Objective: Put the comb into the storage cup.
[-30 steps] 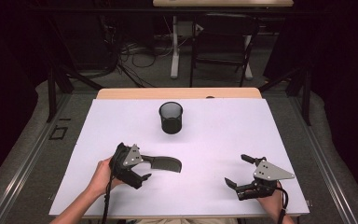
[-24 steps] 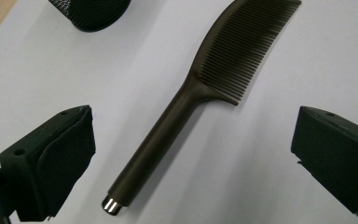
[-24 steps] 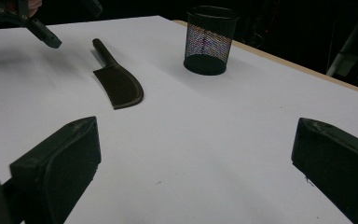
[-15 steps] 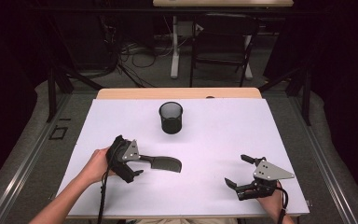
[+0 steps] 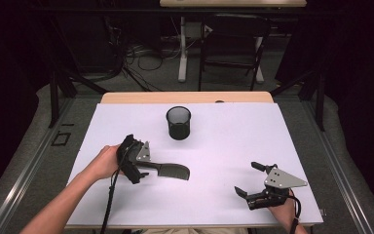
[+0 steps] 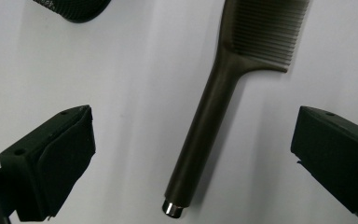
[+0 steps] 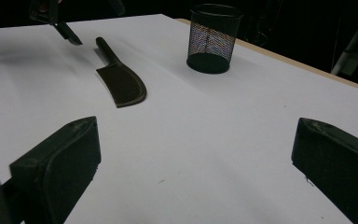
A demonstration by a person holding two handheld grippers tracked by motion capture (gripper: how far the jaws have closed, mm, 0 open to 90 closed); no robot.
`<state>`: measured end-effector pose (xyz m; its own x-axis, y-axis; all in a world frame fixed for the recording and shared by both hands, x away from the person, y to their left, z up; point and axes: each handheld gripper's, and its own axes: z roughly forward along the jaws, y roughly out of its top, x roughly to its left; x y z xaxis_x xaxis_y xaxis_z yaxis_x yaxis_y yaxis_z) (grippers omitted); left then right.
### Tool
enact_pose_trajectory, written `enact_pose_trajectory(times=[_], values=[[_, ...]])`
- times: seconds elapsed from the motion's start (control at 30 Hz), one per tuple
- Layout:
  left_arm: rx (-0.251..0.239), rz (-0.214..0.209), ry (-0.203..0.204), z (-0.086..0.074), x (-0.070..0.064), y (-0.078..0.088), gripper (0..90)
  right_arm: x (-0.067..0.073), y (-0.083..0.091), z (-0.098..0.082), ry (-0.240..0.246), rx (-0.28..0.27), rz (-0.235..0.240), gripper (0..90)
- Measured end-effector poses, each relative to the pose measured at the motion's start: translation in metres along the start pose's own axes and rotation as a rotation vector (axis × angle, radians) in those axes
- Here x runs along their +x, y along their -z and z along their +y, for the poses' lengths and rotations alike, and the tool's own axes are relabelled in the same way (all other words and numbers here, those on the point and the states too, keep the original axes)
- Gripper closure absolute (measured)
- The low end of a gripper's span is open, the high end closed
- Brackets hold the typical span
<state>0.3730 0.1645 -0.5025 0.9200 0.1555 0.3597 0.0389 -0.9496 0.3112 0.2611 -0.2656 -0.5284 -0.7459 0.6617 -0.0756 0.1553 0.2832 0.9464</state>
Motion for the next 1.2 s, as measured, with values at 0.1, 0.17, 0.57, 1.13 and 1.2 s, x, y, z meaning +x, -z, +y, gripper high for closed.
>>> enact_pose_trajectory(times=[0.1, 0.17, 0.57, 1.13, 1.2], values=[[0.025, -0.013, -0.027, 0.003, 0.003, -0.003, 0.0, 0.000, 0.000, 0.000, -0.007, 0.005, 0.005, 0.8], [0.041, -0.026, -0.042, 0.006, 0.006, -0.006, 0.4, 0.000, 0.000, 0.000, 0.001, 0.005, 0.005, 0.8], [0.123, -0.130, -0.107, 0.016, 0.014, -0.024, 33.5, 0.001, -0.001, -0.001, -0.001, 0.013, 0.014, 0.8], [0.191, -0.283, -0.191, 0.030, 0.019, -0.042, 71.0, 0.000, -0.001, -0.002, -0.004, 0.018, 0.019, 0.8], [0.195, -0.292, -0.199, 0.030, 0.020, -0.042, 71.7, 0.000, 0.000, -0.001, -0.003, 0.015, 0.017, 0.7]])
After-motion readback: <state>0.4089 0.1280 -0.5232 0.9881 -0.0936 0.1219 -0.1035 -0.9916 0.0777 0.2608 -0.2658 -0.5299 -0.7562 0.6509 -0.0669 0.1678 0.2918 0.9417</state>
